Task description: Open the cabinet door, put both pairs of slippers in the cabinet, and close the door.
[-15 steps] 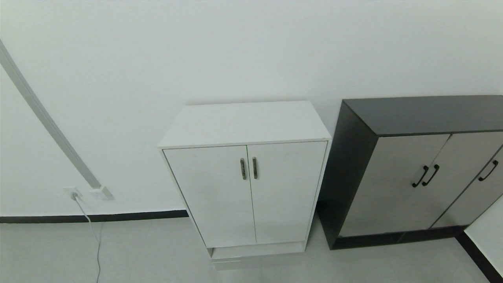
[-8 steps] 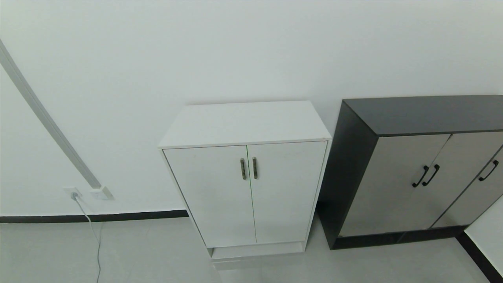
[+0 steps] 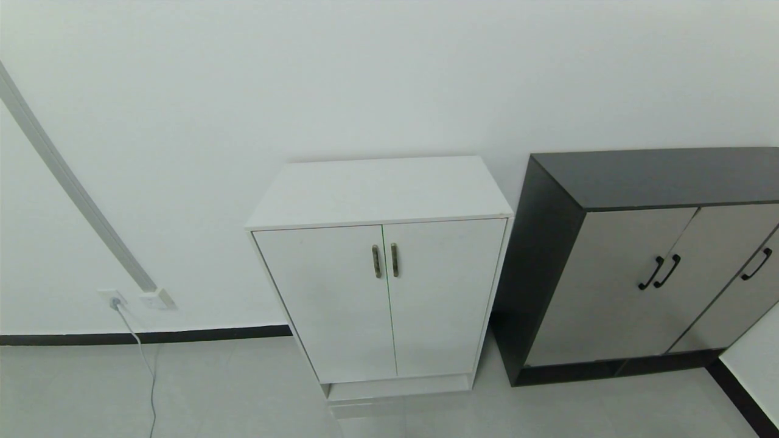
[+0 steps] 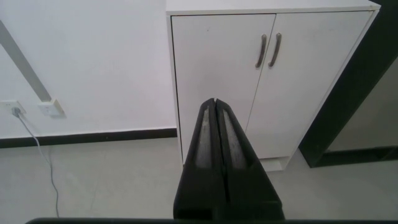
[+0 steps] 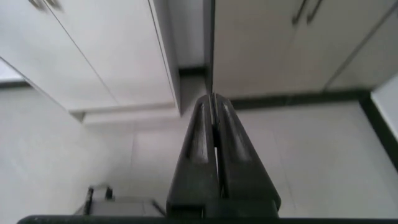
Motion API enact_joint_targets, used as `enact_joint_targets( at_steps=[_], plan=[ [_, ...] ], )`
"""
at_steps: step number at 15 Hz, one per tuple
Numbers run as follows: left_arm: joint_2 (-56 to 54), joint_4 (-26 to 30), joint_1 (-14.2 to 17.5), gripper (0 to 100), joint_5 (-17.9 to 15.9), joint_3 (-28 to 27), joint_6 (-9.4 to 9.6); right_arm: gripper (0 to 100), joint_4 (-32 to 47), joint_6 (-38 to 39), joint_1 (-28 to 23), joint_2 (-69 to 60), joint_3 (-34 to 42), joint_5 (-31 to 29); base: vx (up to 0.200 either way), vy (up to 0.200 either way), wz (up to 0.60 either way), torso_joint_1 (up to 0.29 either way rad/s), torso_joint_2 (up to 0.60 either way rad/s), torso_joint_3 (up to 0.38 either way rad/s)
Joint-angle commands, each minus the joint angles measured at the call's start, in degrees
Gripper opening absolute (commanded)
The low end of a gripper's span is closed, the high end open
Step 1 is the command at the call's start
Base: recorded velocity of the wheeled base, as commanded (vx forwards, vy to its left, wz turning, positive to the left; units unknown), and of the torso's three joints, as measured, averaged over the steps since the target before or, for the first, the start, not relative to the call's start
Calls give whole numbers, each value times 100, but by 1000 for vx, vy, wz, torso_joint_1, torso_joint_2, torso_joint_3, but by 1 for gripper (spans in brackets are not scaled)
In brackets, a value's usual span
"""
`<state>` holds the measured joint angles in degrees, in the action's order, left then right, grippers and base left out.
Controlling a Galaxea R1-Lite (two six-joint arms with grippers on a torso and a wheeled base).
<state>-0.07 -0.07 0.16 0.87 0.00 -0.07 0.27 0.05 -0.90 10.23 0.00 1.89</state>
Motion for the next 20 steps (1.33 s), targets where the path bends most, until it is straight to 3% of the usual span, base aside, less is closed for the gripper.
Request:
enact_joint_targets(
  at_steps=[1, 9, 20],
  plan=[
    [7, -1, 2, 0, 1, 0, -1, 0, 0, 4, 73, -715, 0, 4, 0, 0, 0, 0, 0, 0],
    [7, -1, 2, 0, -34, 0, 25, 0, -44, 408, 73, -1014, 0, -347, 0, 0, 0, 0, 0, 0],
    [7, -1, 2, 0, -34, 0, 25, 0, -44, 355, 73, -1014, 0, -347, 0, 0, 0, 0, 0, 0]
  ],
)
